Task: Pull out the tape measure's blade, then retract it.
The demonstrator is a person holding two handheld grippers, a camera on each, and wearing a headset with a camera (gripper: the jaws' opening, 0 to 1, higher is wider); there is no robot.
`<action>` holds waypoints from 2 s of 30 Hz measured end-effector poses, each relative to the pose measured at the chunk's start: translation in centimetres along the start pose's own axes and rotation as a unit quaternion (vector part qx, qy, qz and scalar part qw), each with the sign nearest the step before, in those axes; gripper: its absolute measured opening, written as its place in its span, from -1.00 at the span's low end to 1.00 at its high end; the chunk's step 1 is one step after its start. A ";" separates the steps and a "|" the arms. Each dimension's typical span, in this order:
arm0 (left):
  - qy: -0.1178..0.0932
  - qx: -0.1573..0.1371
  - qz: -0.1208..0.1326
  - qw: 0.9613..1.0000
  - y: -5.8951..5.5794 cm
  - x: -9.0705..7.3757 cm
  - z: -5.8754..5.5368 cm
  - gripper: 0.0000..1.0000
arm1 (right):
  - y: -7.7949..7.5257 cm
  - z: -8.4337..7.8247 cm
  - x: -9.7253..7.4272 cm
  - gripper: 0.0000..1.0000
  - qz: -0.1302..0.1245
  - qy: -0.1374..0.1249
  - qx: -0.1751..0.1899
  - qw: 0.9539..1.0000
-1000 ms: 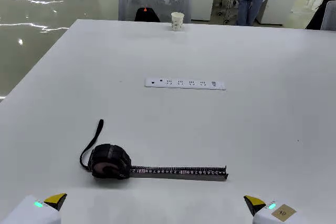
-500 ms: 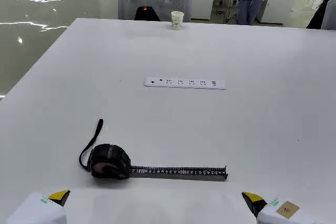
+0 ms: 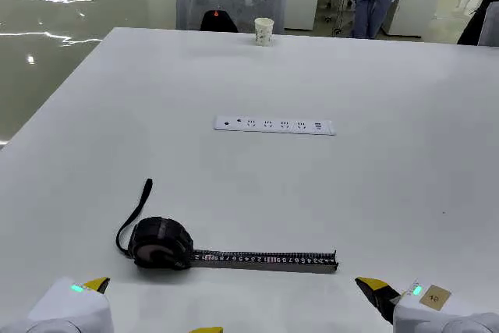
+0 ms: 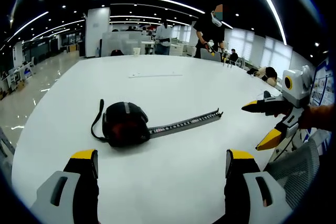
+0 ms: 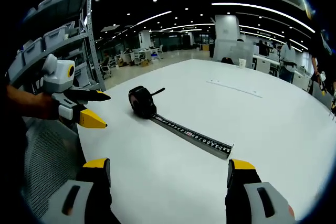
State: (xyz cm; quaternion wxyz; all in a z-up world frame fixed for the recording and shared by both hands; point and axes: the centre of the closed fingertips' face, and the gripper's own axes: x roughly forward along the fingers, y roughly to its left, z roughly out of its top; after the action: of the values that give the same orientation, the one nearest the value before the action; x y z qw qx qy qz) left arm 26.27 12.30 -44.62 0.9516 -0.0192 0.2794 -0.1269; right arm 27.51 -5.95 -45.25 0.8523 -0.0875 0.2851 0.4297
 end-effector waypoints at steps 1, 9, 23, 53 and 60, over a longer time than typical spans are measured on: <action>0.000 0.000 0.002 1.000 0.1 0.1 0.0 0.98 | -0.1 0.0 0.0 0.81 0.001 0.001 -0.001 1.000; -0.004 -0.006 0.015 1.000 1.2 1.0 0.6 0.98 | -0.8 -0.2 0.4 0.64 0.018 0.012 -0.018 1.000; -0.008 -0.015 0.025 1.000 2.6 2.9 1.4 0.98 | -2.5 -0.4 1.3 0.53 0.038 0.036 -0.056 0.997; -0.003 -0.037 0.050 0.998 4.7 6.2 2.5 0.97 | -7.1 -0.2 2.8 -0.06 0.076 0.085 -0.137 0.984; -0.002 -0.042 0.056 0.998 5.0 6.6 2.6 0.92 | -7.9 -0.1 3.2 -0.16 0.086 0.097 -0.155 0.979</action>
State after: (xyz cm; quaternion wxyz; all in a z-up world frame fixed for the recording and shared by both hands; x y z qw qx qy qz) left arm 34.19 15.36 -46.46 0.9561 -0.0442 0.2830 -0.0618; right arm 35.13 -8.68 -47.91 0.7563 -0.2347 0.3034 0.5300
